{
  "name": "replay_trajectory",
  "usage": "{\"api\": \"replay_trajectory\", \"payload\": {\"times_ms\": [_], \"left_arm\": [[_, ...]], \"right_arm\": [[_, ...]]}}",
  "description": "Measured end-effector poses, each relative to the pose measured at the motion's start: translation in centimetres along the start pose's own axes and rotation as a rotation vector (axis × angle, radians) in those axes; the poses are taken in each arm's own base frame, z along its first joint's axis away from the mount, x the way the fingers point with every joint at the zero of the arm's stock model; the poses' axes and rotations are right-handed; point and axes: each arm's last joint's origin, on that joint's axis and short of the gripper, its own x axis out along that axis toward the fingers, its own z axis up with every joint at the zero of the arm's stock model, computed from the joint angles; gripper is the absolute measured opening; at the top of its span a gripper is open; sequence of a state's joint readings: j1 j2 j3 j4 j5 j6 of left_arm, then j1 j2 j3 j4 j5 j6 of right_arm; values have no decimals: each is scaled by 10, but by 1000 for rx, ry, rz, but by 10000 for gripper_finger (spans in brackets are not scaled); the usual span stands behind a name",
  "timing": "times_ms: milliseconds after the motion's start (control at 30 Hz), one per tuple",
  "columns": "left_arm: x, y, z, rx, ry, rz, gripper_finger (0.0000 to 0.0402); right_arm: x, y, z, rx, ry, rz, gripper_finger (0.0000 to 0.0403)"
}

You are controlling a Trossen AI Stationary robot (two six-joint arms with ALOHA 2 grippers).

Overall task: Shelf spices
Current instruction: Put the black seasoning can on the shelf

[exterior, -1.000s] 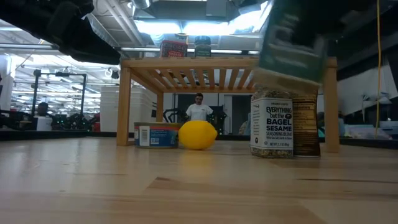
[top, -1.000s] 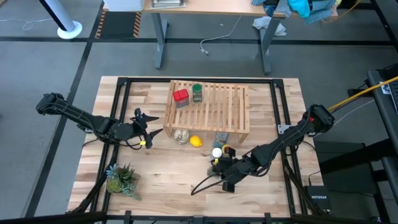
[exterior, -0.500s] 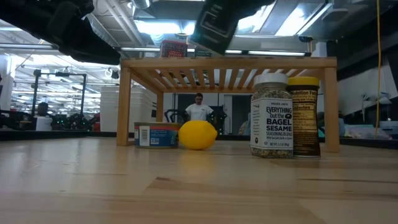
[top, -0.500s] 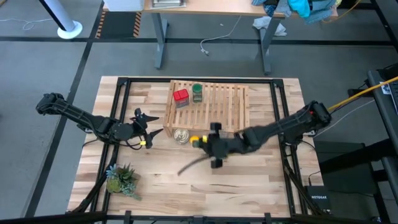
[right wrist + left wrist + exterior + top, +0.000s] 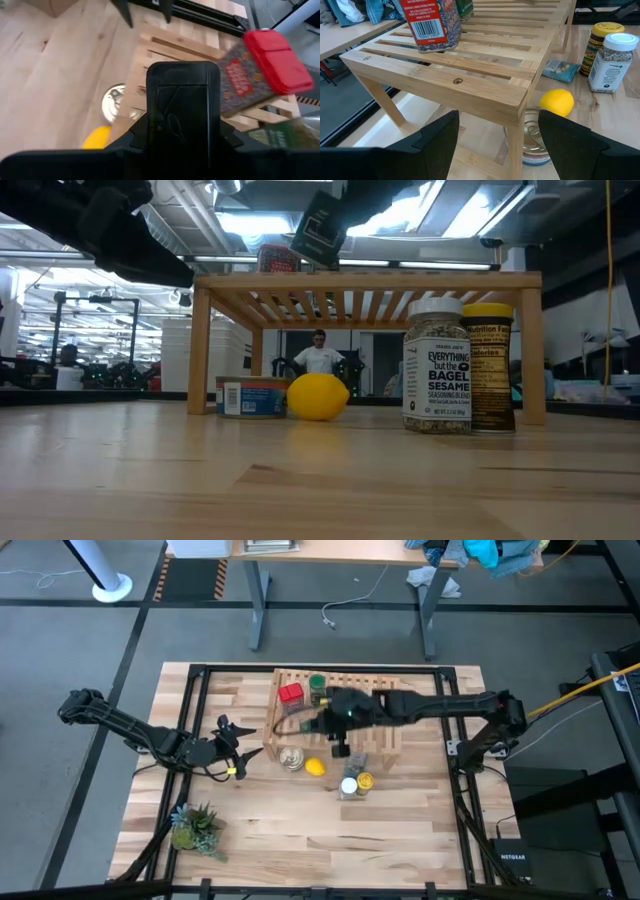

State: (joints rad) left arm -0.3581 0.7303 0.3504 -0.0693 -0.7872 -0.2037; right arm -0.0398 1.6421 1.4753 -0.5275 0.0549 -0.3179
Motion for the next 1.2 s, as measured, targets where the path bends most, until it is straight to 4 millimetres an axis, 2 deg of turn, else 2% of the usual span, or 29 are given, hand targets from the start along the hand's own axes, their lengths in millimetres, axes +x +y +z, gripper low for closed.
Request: {"api": "replay_trajectory", "payload": {"times_ms": [200, 500, 633, 1200], "left_arm": [[1, -1, -1, -18, 4, 1, 266], [3, -3, -2, -41, 17, 3, 266], [5, -4, -4, -37, 26, 5, 266], [6, -5, -5, -39, 34, 6, 266]], "right_arm": [[1, -26, -9, 30, -22, 56, 117], [24, -22, -10, -28, -61, 146, 117], [29, -25, -12, -26, -49, 130, 117], [16, -31, -6, -44, 64, 55, 117]]}}
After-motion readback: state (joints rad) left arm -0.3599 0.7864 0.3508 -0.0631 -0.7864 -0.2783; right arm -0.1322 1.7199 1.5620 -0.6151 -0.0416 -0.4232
